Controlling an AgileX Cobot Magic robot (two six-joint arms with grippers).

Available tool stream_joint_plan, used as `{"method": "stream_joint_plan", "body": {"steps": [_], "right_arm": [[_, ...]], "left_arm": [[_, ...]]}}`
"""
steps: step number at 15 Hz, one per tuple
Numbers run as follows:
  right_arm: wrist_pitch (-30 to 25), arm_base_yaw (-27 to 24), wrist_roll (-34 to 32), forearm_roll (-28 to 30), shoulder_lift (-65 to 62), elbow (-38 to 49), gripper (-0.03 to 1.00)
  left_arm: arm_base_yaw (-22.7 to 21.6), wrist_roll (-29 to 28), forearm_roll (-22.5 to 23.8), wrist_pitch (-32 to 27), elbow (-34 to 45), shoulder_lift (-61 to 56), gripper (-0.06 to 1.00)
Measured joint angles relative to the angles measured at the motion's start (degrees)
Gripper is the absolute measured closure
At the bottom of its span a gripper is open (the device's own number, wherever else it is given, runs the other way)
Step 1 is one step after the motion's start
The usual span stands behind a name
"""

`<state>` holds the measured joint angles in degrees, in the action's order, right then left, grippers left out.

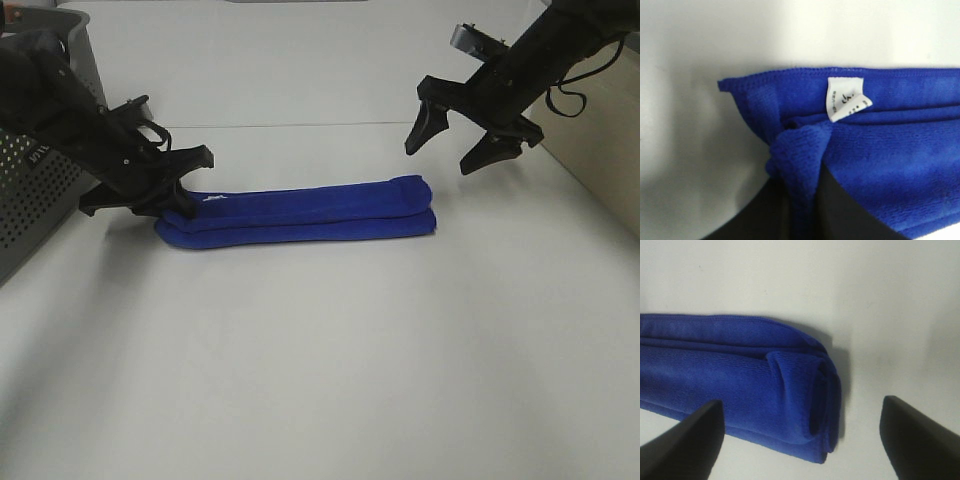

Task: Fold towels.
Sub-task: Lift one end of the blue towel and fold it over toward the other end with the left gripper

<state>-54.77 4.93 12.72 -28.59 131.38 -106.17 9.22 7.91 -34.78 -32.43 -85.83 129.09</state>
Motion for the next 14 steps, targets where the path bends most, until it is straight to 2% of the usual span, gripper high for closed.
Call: {"method": "stream_joint_plan", "body": {"steps": [1,5,7,9,10,14], "right_arm": [[0.00,0.00,0.00,0.00,0.00,0.00,0.17],[-1.09,0.00,0.00,0.00,0.00,0.00,0.17],[-1.78,0.00,-0.06,0.00,0.00,0.00,0.17],[-1.95,0.00,-0.17,0.00,0.00,0.00,0.17],[-2.23,0.00,-0.17,0.00,0.00,0.00,0.17],[-3.21,0.00,-0.17,0.00,0.00,0.00,0.17]], "left_arm": [[0.00,0.00,0.00,0.00,0.00,0.00,0.88],[-0.52,-7.91,13.06,-7.22,-4.41,-6.53,0.88],[0.06,-9.57,14.27,-13.29,-9.28,-7.33,0.88],[2.58,-9.85,11.40,-16.67,-12.83,-7.39,0.88],[5.96,-9.85,5.04,-17.07,-15.53,-6.99,0.88],[11.92,-10.77,-2.52,-11.17,-16.39,-1.83,0.88]]}}
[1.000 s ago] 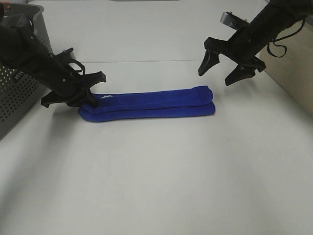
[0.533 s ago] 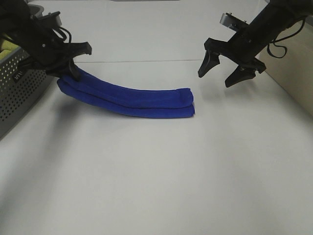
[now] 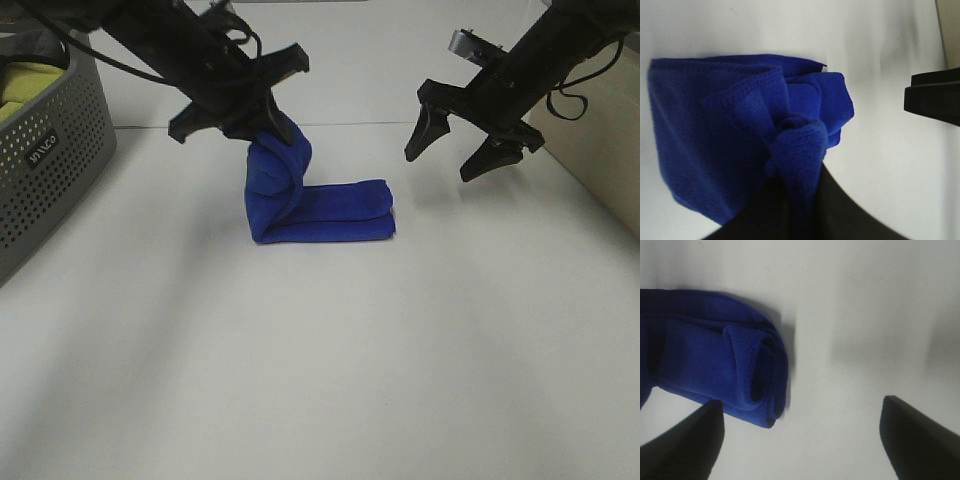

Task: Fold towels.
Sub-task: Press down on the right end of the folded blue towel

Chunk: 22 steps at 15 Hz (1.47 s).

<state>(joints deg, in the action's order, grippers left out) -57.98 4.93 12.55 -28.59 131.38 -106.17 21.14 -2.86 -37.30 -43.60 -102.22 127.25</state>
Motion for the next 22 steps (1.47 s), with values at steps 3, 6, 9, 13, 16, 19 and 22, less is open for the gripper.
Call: {"method": "stream_joint_plan", "body": {"steps": [3,6,9,13,16,19,22], "right_arm": [[0.00,0.00,0.00,0.00,0.00,0.00,0.17],[-0.46,0.00,0.00,0.00,0.00,0.00,0.17],[-1.66,0.00,0.00,-0.46,0.00,0.00,0.17],[-4.70,0.00,0.74,-3.72,-0.34,0.00,0.17],[-7.91,0.00,3.78,-12.89,-2.92,0.00,0.17],[-10.71,3.90,10.26,-25.95,-3.50,0.69,0.17],[-7.51,9.57,15.41,-31.46,-3.50,5.96,0.17]], "left_arm": [[1.89,-1.20,-4.24,3.67,0.00,4.13,0.76],[2.69,-0.23,-10.26,6.53,0.00,4.58,0.43],[2.69,5.44,-19.60,8.48,0.00,4.58,0.36],[1.09,15.18,-27.50,7.85,-2.86,4.58,0.35],[-4.64,16.73,-27.50,4.93,-6.36,4.58,0.35],[-9.91,16.84,-26.99,2.92,-8.31,4.58,0.35],[-11.40,16.84,-26.76,2.23,-8.59,4.58,0.35]]}}
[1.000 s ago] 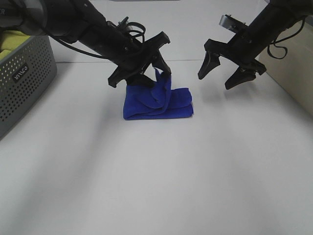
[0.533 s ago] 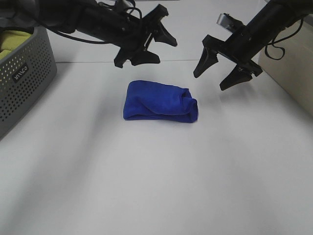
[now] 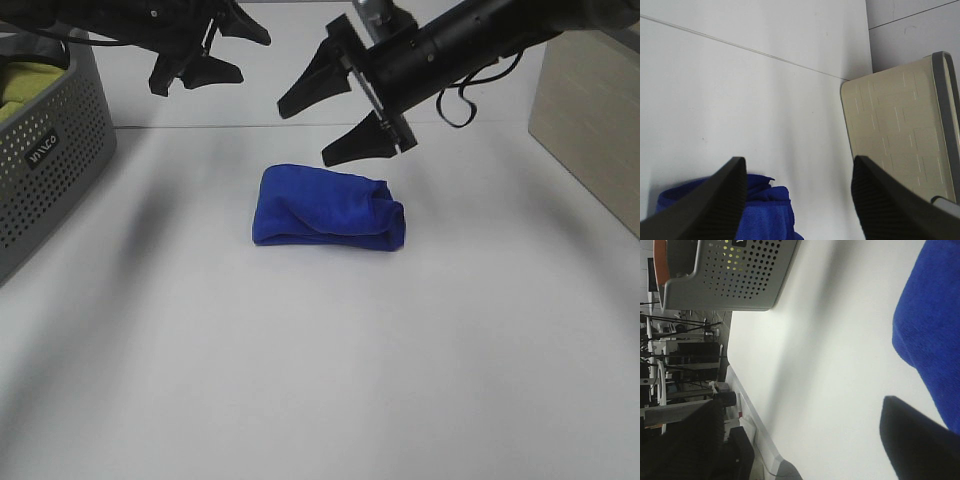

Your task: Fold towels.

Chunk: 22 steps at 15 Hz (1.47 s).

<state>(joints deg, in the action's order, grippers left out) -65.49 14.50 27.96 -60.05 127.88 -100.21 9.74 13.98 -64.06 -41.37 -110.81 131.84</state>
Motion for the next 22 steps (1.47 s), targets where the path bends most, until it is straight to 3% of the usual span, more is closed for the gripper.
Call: {"method": "stream_joint_plan", "body": {"steps": [4,8,13,16,19,22], "right_arm": [[8.59,-0.40,4.58,-3.38,4.41,3.27,0.17],[11.23,-3.44,5.84,-4.47,9.17,3.50,0.18],[10.26,-4.98,6.07,-4.76,9.85,3.27,0.18],[3.84,-4.98,5.96,-4.13,8.59,0.97,0.18],[1.20,-4.98,1.83,1.89,2.75,0.69,0.18],[0.17,-4.81,-4.47,12.09,-2.92,0.57,0.18]], "left_arm": [[0.00,0.00,0.29,-0.97,-0.06,0.00,0.35],[0.00,0.00,0.29,-2.06,-0.06,0.00,0.35],[0.00,0.06,0.29,-4.30,-0.06,0.00,0.35],[0.00,1.09,1.20,-9.34,-0.06,0.00,0.35],[0.00,5.16,6.59,-14.27,-0.06,-1.78,0.35],[0.11,3.44,17.48,-17.53,-0.06,-8.02,0.35]]}}
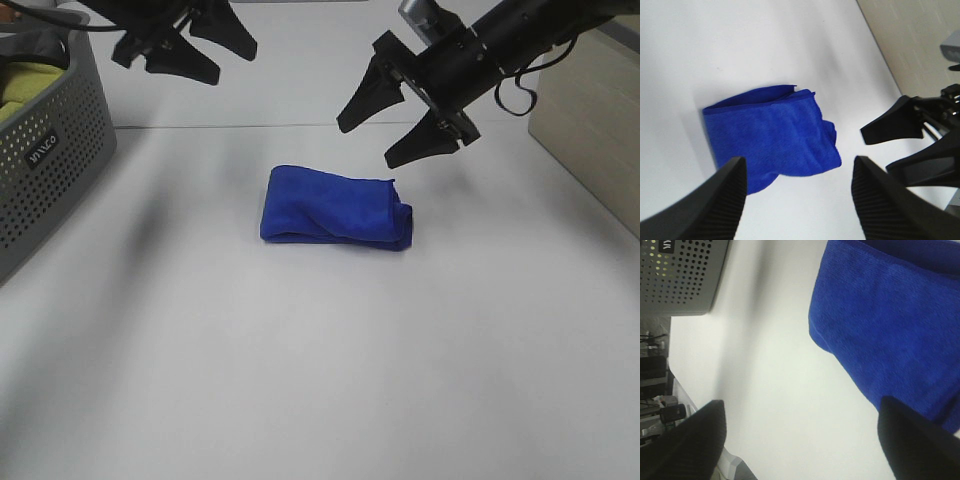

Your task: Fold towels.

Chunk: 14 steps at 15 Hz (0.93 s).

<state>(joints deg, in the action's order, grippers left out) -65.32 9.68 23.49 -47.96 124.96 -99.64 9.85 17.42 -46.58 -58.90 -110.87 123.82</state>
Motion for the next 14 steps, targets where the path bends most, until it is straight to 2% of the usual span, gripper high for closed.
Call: {"method": "stream_joint_plan", "body": {"steps": [1,4,6,8,11,14], "right_arm": [[-1.03,0.52,-3.90,5.84,-3.44,0.00,0.18],[-3.55,1.78,-8.48,13.64,-8.82,0.00,0.18],[-3.67,2.46,-11.46,19.08,-13.01,0.00,0.18],[-3.72,3.04,-15.01,25.44,-17.93,0.86,0.18],[-3.72,3.21,-16.73,29.74,-26.07,5.79,0.18],[-3.72,3.21,-17.65,31.23,-37.36,17.42,0.19]], "left_arm": [[1.03,-3.44,9.91,-2.35,0.00,-4.53,0.35],[4.70,-10.26,24.98,-5.90,0.92,-11.52,0.35],[7.56,-15.01,33.69,-7.10,5.50,-17.65,0.35],[10.20,-18.62,38.45,-7.22,12.26,-24.75,0.35],[12.78,-21.89,40.34,-6.30,22.80,-34.26,0.35],[16.56,-24.47,40.62,-5.16,36.38,-47.50,0.35]]}}
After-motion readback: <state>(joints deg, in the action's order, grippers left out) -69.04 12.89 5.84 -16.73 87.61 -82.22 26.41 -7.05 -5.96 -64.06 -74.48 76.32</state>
